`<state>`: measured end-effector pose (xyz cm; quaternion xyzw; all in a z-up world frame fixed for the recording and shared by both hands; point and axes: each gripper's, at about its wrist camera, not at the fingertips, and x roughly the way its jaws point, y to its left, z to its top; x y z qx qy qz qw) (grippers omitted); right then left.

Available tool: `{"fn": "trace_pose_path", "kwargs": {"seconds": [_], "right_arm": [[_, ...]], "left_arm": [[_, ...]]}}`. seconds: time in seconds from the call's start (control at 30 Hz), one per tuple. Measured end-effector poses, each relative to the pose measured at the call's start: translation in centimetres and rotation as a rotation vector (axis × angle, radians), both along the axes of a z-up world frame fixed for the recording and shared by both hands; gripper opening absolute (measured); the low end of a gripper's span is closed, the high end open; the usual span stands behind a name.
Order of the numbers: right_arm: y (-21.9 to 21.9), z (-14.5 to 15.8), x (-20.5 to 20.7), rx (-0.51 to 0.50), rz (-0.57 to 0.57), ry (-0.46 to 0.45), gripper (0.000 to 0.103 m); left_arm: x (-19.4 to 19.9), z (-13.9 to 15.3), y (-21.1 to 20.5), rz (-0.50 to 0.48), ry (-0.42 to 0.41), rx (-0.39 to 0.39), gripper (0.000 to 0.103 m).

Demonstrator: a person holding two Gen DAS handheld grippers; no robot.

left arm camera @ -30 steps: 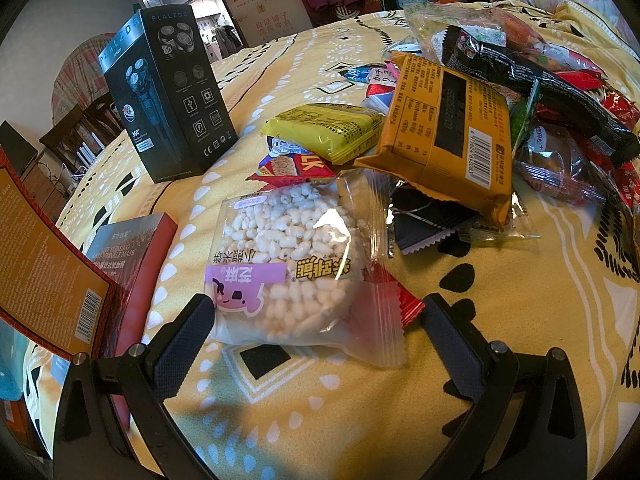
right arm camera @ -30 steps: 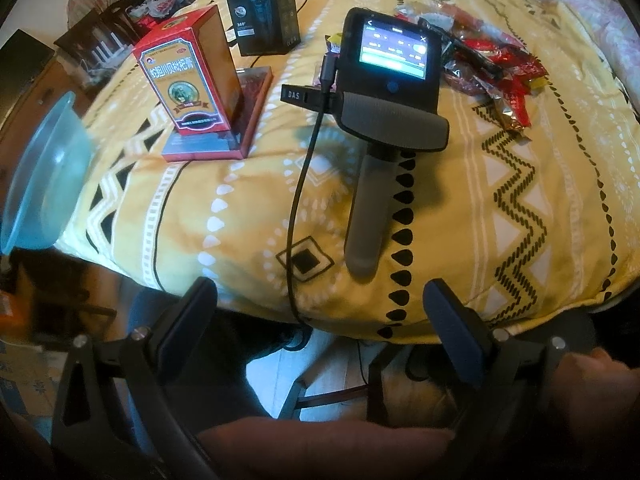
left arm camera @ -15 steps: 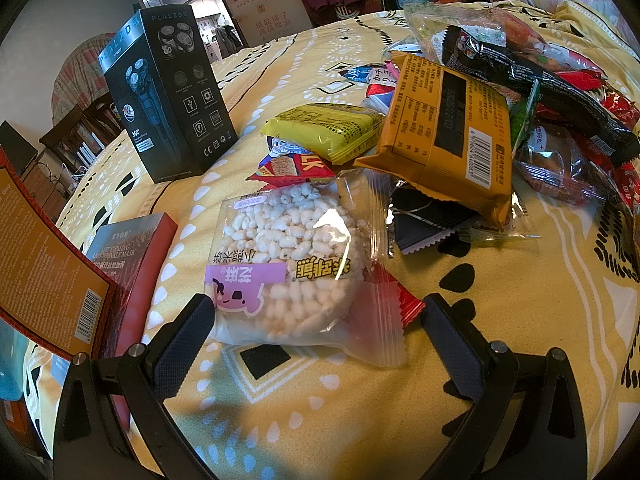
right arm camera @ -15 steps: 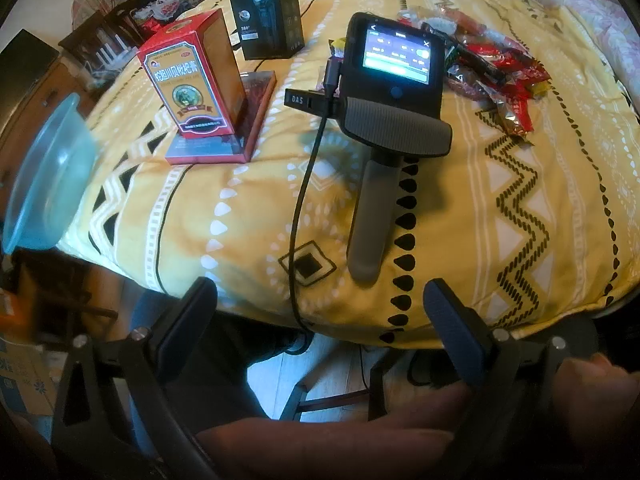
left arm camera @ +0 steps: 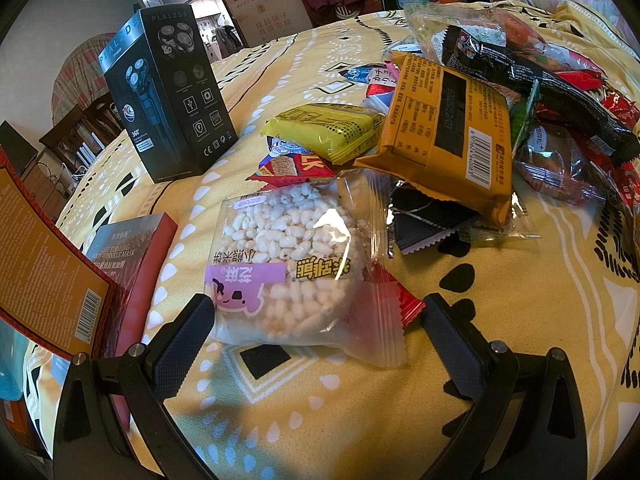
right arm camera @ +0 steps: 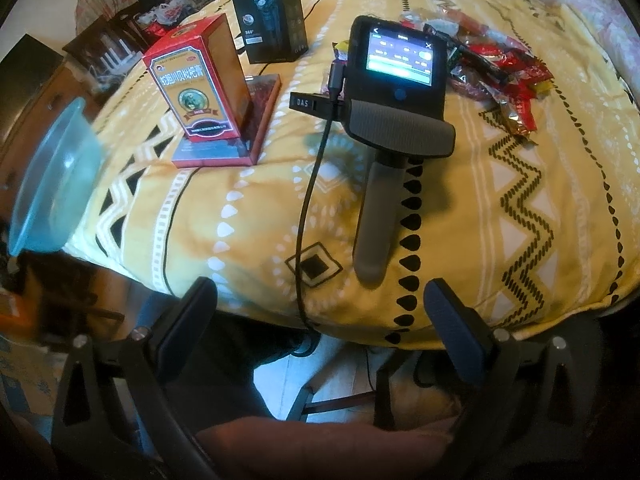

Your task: Organize snacks

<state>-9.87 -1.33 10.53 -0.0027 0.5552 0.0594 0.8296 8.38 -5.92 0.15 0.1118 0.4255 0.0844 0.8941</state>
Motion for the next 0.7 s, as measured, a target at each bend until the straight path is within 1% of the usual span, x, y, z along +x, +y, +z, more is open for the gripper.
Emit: {"fn": "trace_pose_path", "kwargs": {"seconds": [0.23, 0.4, 0.7], "right_arm": [[0.0, 0.34, -0.2, 0.006, -0.003, -0.021, 0.103], [-0.16, 0.59, -0.36, 0.031, -0.001, -0.049, 0.103], [0.14, 0.45, -0.06, 0.029, 0.012, -0.031, 0.103]], "left_arm": [[0.0, -0.01, 0.0, 0.0, 0.0, 0.0, 0.103], [0.0, -0.01, 0.0, 0.0, 0.0, 0.0, 0.103], [0.0, -0.01, 0.0, 0.0, 0.0, 0.0, 0.103]]}}
